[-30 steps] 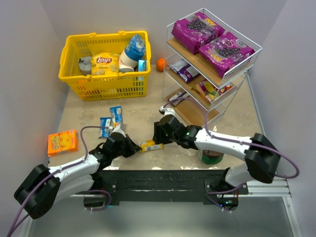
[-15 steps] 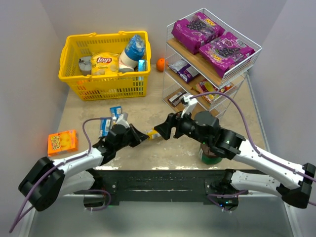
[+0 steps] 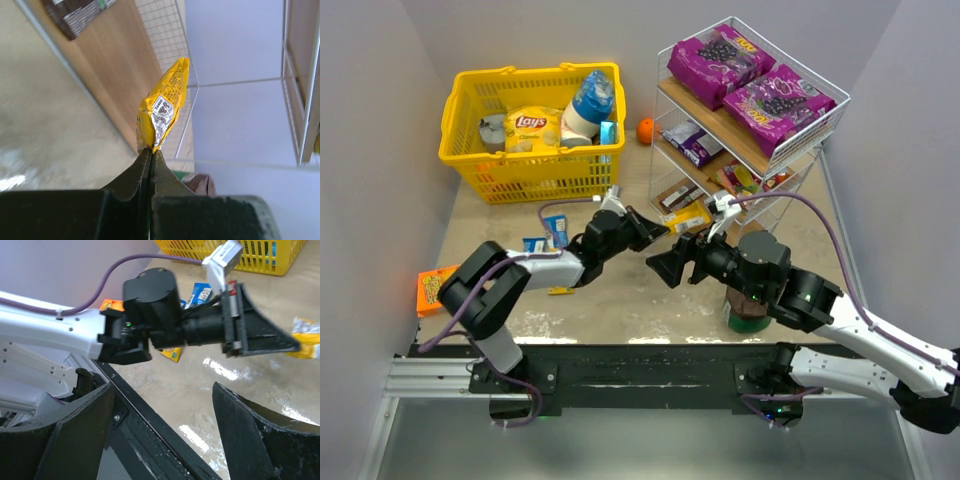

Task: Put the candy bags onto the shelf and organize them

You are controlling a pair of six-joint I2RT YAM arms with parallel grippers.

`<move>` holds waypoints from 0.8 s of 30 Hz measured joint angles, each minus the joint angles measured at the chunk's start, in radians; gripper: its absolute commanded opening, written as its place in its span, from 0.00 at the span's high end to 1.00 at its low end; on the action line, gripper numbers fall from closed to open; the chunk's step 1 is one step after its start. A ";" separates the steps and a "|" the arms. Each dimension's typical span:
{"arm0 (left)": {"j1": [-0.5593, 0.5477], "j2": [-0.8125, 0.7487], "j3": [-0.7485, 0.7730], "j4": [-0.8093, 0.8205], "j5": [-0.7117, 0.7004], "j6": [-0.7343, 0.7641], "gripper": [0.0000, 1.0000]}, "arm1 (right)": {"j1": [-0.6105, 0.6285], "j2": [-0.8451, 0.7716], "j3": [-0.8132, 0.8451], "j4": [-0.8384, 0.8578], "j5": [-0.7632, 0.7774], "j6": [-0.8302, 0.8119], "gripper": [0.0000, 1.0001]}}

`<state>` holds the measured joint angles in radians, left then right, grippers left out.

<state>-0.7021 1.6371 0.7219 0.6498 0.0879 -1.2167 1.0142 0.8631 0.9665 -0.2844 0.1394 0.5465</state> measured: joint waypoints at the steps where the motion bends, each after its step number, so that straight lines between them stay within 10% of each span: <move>1: -0.007 0.043 0.043 0.014 -0.013 -0.014 1.00 | 0.000 -0.005 0.000 -0.006 0.001 0.000 0.17; 24: -0.052 0.563 0.451 0.086 -0.239 -0.254 1.00 | 0.000 -0.072 0.003 -0.121 0.060 0.021 0.18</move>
<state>-0.7540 2.1998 1.1728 0.7357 -0.1513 -1.4708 1.0142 0.7906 0.9691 -0.4053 0.1989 0.5678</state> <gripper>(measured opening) 0.016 0.822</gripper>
